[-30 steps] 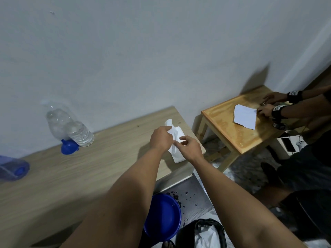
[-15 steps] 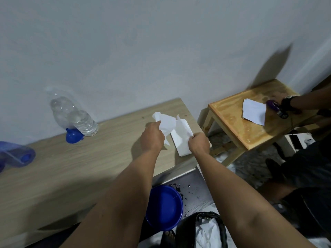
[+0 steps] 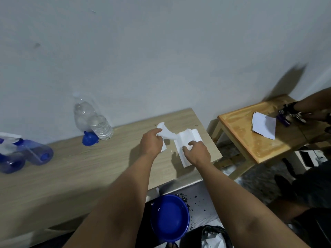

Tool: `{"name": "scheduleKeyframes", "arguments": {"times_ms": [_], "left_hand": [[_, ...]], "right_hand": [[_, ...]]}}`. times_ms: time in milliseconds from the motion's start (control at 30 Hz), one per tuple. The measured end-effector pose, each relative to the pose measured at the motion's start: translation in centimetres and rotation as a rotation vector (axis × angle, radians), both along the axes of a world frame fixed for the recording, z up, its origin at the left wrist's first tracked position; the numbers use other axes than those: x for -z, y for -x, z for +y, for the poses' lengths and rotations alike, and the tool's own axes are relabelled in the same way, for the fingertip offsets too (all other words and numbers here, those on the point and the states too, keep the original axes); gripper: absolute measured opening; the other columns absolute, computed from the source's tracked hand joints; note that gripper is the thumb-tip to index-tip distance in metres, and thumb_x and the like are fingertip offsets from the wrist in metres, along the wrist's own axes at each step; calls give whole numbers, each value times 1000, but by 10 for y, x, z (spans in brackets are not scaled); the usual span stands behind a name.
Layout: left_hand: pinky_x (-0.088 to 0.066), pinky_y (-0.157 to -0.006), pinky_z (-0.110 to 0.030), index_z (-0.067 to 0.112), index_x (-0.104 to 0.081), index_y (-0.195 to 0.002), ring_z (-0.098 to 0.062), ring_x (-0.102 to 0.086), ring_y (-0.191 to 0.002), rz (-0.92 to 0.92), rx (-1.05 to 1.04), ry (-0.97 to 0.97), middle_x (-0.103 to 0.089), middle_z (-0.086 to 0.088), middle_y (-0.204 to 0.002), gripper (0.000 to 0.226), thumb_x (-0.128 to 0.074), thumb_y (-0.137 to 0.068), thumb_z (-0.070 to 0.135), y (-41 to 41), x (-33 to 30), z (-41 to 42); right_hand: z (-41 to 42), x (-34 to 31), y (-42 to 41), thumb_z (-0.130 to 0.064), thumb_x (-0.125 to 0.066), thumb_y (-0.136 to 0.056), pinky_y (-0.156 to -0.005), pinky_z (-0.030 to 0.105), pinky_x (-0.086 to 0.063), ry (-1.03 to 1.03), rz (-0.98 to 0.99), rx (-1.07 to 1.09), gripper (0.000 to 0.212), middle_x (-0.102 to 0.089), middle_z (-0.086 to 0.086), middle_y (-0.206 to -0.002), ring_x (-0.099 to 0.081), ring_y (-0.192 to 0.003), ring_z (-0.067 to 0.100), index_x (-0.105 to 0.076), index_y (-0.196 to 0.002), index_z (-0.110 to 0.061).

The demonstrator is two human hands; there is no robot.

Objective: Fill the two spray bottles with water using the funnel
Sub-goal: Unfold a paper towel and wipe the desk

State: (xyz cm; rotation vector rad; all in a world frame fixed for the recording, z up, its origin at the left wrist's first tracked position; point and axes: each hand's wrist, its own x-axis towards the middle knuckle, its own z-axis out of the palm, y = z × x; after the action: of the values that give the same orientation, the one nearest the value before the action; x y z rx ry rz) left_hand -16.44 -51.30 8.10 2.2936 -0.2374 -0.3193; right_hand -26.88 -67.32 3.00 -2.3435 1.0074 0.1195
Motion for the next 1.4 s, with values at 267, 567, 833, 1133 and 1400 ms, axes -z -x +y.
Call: {"name": "scheduleKeyframes", "arguments": {"times_ms": [267, 567, 833, 1133, 1400], "left_hand": [[-45, -67, -21, 29, -70, -123, -13, -62, -88, 79, 10, 265, -67, 3, -123, 52, -46, -85, 3, -21, -32, 77], [-49, -82, -23, 24, -59, -134, -13, -63, -99, 106, -101, 459, -68, 3, -115, 56, -51, -86, -2, -58, -61, 280], [-53, -80, -38, 14, -66, -101, -27, -66, -91, 544, -370, 890, -70, -10, -99, 23, -66, -82, 28, -72, -46, 485], [-51, -97, -47, 11, -59, -135, -35, -65, -112, 805, -345, 1167, -68, -13, -127, 46, -61, -93, 31, -82, -14, 613], [-55, -78, -44, 22, -51, -133, -31, -64, -101, 607, -507, 1149, -65, -11, -124, 45, -53, -93, 1, -104, 4, 667]], "right_hand": [[75, -42, -47, -65, -72, -87, -94, 45, -53, -879, -363, 272, 59, -70, 0, -121, -69, -106, 17, -54, -131, -30], [255, -94, -122, -11, -74, -94, -77, 37, -59, -1063, -658, 191, 12, -78, 11, -109, -74, -90, 28, -78, -105, -8], [480, -106, -182, -5, -69, -97, -105, 53, -56, -1258, -589, -15, 28, -73, 22, -127, -70, -112, 36, -73, -123, 3], [600, -88, -212, 0, -70, -96, -85, 43, -63, -1135, -443, -72, 41, -68, 18, -128, -72, -108, 34, -56, -134, -8], [630, -43, -232, 10, -60, -88, -89, 48, -56, -886, -366, 9, 30, -69, 10, -97, -61, -95, 32, -69, -77, -16]]}}
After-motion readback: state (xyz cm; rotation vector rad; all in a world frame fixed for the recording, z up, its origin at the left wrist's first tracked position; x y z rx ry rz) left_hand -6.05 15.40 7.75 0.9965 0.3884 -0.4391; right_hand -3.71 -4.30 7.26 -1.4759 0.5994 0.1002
